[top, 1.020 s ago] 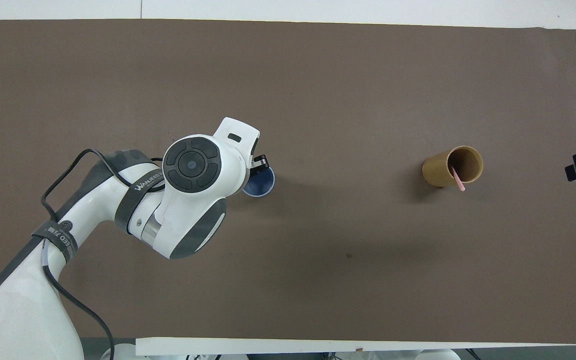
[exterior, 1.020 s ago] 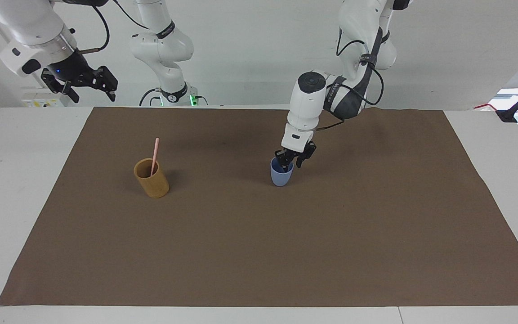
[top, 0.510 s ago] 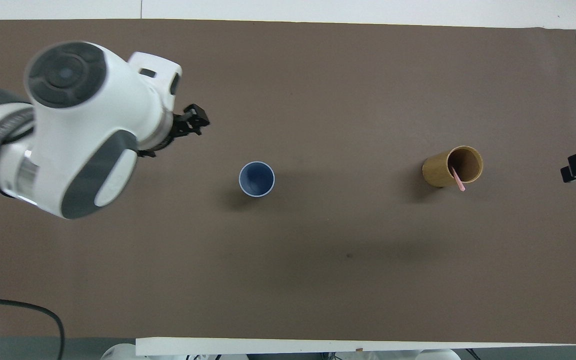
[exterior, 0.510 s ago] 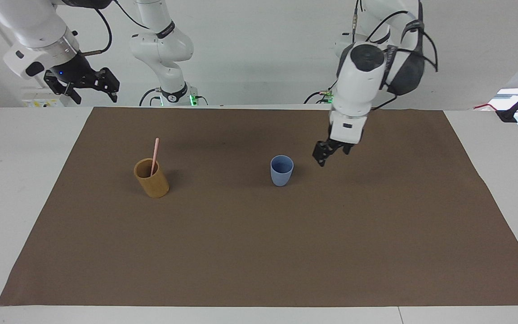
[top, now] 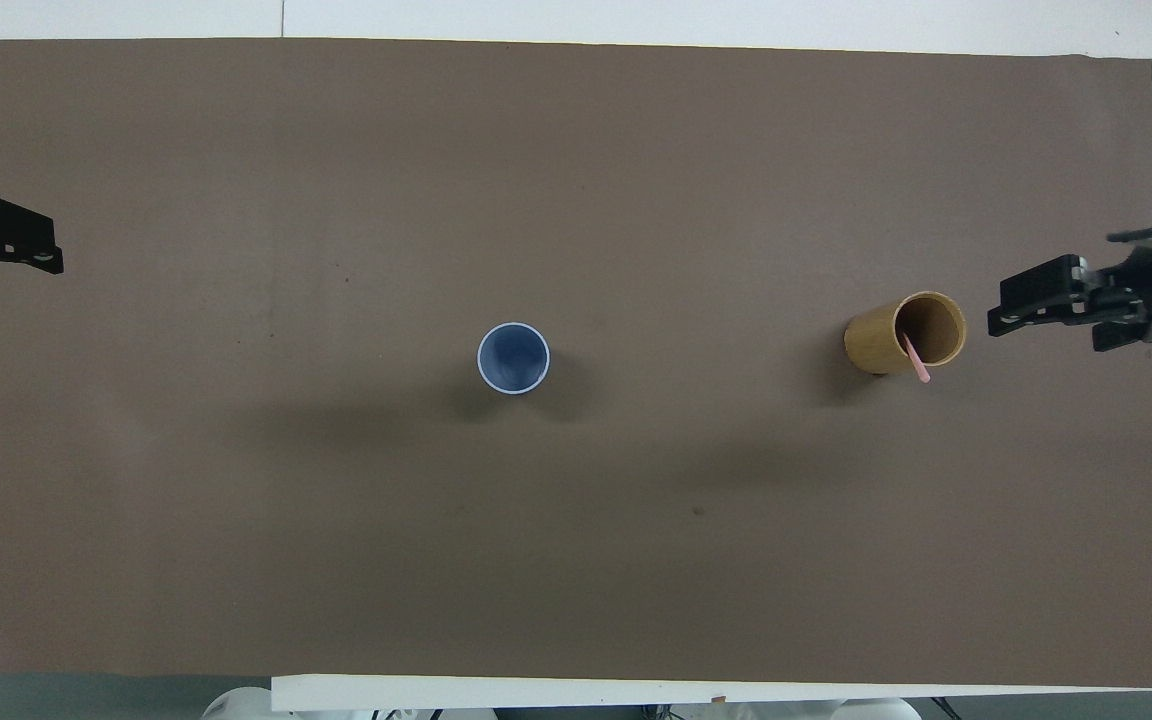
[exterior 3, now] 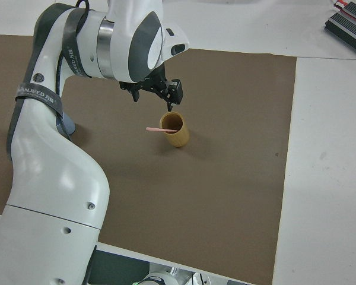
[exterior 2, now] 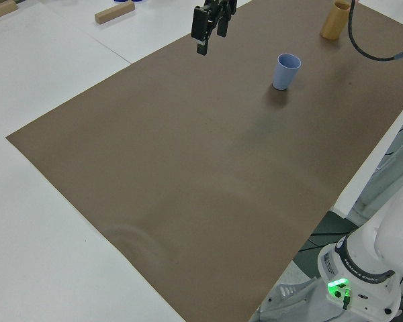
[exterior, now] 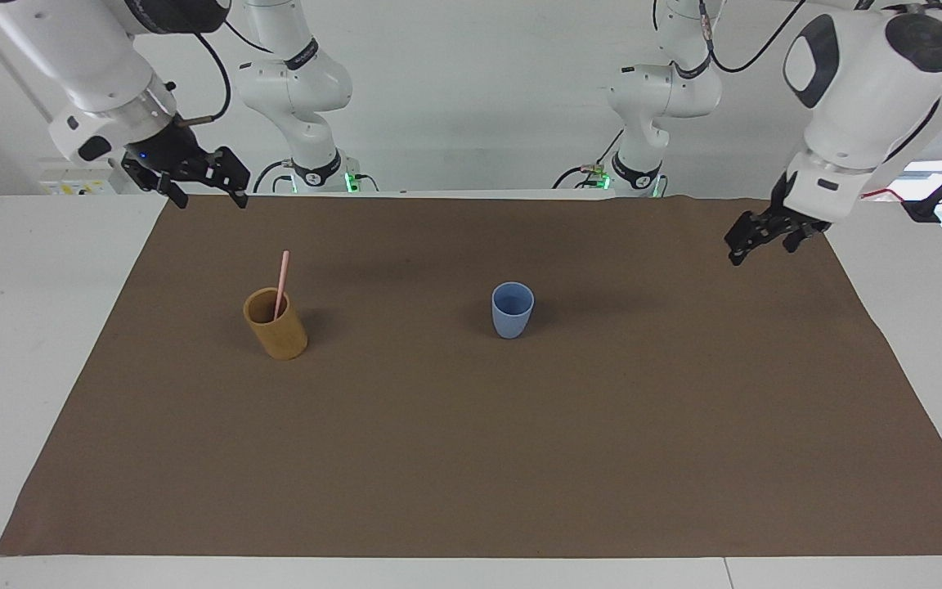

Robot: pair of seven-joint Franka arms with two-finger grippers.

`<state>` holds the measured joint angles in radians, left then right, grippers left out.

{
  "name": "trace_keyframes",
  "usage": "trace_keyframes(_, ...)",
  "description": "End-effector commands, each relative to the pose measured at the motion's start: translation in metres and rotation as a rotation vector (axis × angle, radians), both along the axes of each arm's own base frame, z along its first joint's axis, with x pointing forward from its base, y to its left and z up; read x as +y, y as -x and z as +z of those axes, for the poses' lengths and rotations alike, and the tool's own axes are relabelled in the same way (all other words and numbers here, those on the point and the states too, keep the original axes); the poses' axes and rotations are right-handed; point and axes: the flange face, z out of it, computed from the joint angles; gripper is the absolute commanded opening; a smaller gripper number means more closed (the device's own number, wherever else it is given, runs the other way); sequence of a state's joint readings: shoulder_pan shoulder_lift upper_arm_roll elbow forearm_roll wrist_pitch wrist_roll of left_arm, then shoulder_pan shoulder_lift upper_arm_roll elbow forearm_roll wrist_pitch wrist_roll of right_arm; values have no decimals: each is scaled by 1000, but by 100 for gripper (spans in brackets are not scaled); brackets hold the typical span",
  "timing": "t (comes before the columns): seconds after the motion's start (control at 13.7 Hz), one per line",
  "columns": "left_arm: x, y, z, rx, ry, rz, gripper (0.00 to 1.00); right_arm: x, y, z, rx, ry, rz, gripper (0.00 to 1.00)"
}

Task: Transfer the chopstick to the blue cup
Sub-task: 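Release the blue cup and retract the left gripper while the right gripper approaches, then grasp the pink chopstick in the tan cup with the right gripper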

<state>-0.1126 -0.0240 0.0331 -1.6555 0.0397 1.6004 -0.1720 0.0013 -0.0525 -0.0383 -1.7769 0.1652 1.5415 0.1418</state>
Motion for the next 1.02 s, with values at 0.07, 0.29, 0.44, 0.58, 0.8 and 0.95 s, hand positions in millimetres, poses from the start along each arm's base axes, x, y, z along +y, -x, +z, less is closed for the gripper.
trace_keyframes(0.07, 10, 1, -5, 18, -14, 7, 100, -8, 18, -86, 73, -50, -145, 100)
trace_keyframes(0.29, 11, 0, -5, 18, -14, 8, 100, -5, 19, -106, 93, -52, -134, 90)
trace_keyframes(0.44, 11, 1, -5, 19, -14, 8, 100, -1, 17, -106, 92, -53, -125, 85)
trace_keyframes(0.58, 11, 0, -5, 18, -14, 8, 100, 4, 17, -105, 89, -53, -115, 84)
trace_keyframes(0.8, 11, 0, -5, 18, -14, 8, 100, 2, 21, -107, 113, -65, -80, 71)
trace_keyframes(0.95, 11, 1, -5, 19, -14, 8, 100, 3, 23, -108, 128, -65, -73, 63)
